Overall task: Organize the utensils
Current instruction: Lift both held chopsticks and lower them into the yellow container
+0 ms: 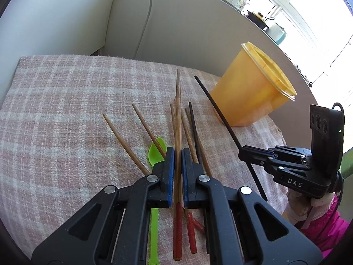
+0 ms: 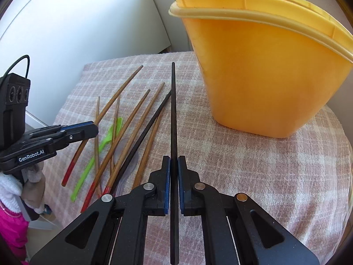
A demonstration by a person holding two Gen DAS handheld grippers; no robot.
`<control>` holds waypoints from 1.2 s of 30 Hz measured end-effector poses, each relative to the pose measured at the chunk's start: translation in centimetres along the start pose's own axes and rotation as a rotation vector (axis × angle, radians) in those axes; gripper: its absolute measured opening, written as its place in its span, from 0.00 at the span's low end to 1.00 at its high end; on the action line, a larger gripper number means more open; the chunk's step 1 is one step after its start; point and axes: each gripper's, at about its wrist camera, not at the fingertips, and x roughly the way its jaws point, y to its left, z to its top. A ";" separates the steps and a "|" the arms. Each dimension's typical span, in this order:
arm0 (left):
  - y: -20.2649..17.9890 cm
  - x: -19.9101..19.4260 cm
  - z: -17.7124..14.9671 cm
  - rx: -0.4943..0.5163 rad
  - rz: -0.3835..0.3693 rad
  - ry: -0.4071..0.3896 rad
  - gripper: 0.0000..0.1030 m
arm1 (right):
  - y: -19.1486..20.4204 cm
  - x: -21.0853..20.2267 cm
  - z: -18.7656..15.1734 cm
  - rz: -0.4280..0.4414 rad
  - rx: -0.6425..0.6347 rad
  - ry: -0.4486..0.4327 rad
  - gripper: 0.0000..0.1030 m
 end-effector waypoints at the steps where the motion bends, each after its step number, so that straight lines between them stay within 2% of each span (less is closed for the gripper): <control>1: -0.1 -0.9 0.0 0.003 -0.008 -0.020 0.04 | 0.2 -0.5 -0.1 0.008 -0.004 -0.011 0.05; 7: -2.1 -5.4 0.7 0.038 -0.049 -0.142 0.04 | 0.8 -3.7 0.0 0.051 -0.022 -0.096 0.05; 13: -5.2 -7.5 1.5 0.069 -0.089 -0.230 0.04 | 0.6 -7.4 0.3 0.052 -0.038 -0.197 0.05; 24: -11.4 -4.4 5.4 0.085 -0.153 -0.291 0.04 | -2.1 -12.0 2.1 0.007 -0.006 -0.347 0.05; 36: -14.2 -0.8 10.7 0.082 -0.179 -0.315 0.04 | -5.4 -13.5 6.9 -0.029 0.052 -0.441 0.05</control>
